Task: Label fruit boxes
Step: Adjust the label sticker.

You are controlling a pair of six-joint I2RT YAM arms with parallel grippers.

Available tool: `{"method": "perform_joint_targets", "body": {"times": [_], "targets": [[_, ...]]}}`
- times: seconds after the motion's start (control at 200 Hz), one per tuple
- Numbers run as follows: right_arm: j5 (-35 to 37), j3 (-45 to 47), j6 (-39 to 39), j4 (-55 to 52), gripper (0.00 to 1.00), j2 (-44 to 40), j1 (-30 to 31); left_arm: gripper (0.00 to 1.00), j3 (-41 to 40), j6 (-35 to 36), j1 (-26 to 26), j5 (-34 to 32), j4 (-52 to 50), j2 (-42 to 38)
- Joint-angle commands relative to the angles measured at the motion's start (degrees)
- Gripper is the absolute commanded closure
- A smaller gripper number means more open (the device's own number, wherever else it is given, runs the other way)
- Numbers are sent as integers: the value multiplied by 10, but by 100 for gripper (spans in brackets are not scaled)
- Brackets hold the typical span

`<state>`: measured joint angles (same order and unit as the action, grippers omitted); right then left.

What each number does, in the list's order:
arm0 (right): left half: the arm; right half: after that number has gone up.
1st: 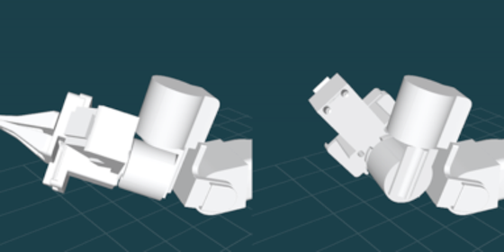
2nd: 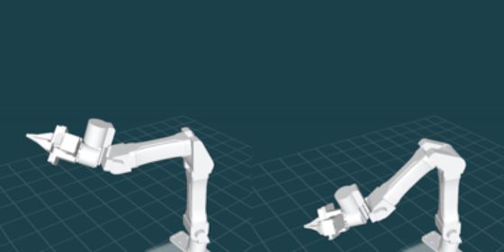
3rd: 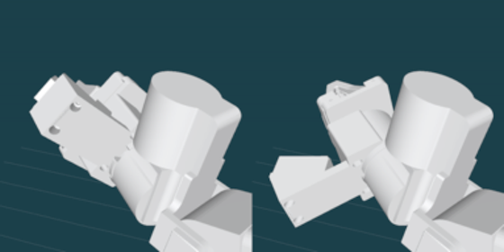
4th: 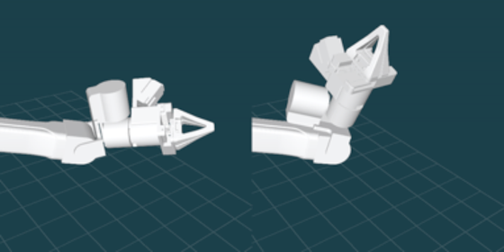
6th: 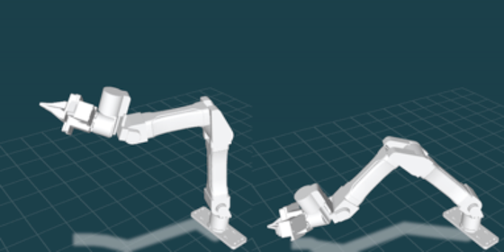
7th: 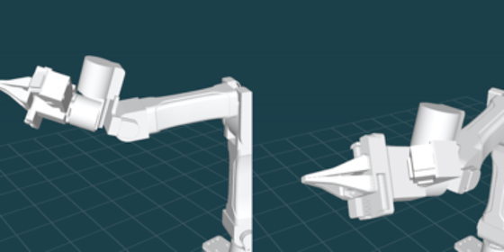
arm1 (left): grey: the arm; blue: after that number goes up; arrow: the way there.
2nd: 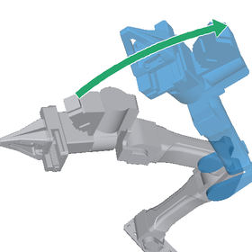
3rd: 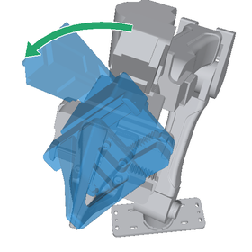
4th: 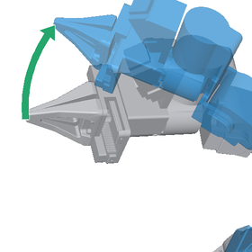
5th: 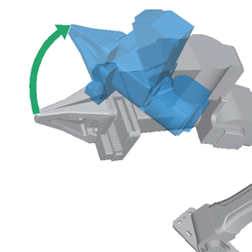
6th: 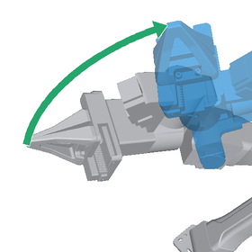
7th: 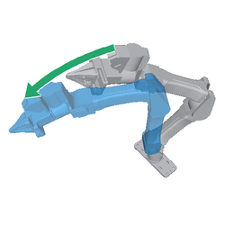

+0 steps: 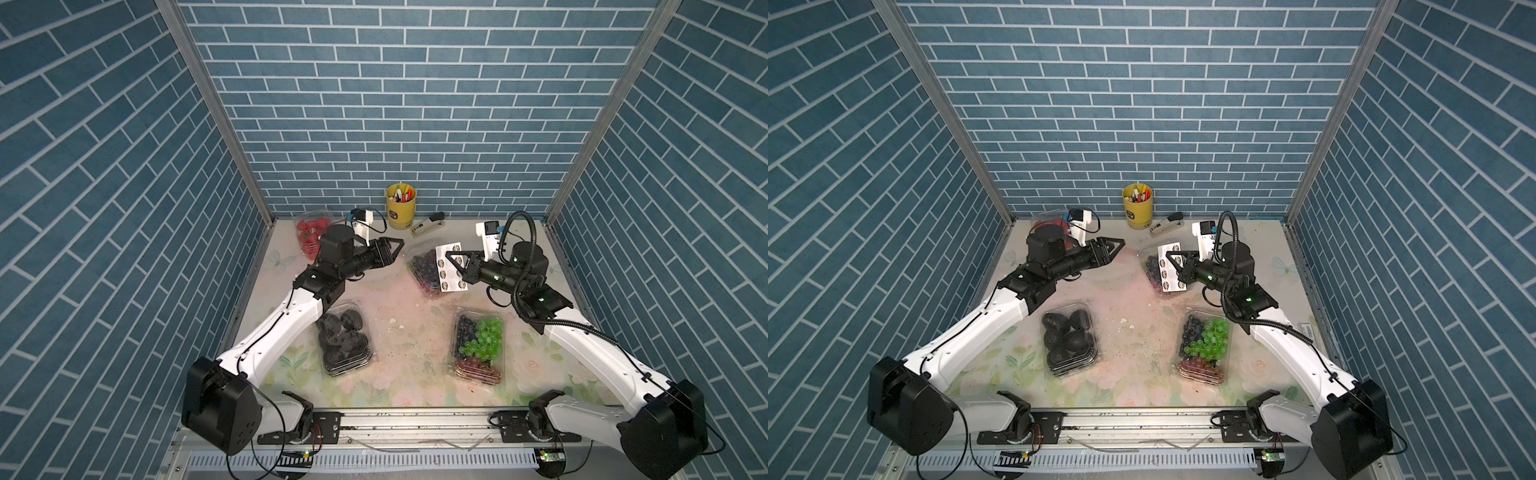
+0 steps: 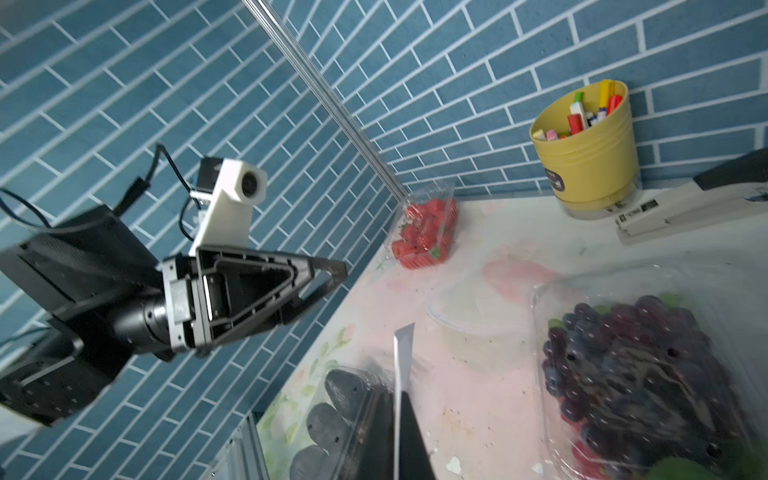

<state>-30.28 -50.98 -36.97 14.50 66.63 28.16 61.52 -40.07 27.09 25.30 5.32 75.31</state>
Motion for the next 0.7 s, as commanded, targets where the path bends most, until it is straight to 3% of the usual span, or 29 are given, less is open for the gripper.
{"method": "perform_joint_targets", "body": {"times": [0.0, 0.09, 0.2, 0.51, 0.695], "targets": [[-30, 14, -78, 127, 100, -15, -1, 42, -28, -55, 23, 39, 142, -2], [-41, 17, -114, 183, 100, -8, -1, 42, -34, -84, 36, 68, 202, 13], [-51, 13, -144, 225, 100, 1, -2, 43, -25, -74, 50, 74, 202, 22], [-57, 0, -164, 242, 100, 12, -3, 44, -35, -71, 83, 96, 251, 18], [-59, 0, -168, 247, 100, 13, -3, 49, -35, -74, 87, 106, 267, 20]]}}
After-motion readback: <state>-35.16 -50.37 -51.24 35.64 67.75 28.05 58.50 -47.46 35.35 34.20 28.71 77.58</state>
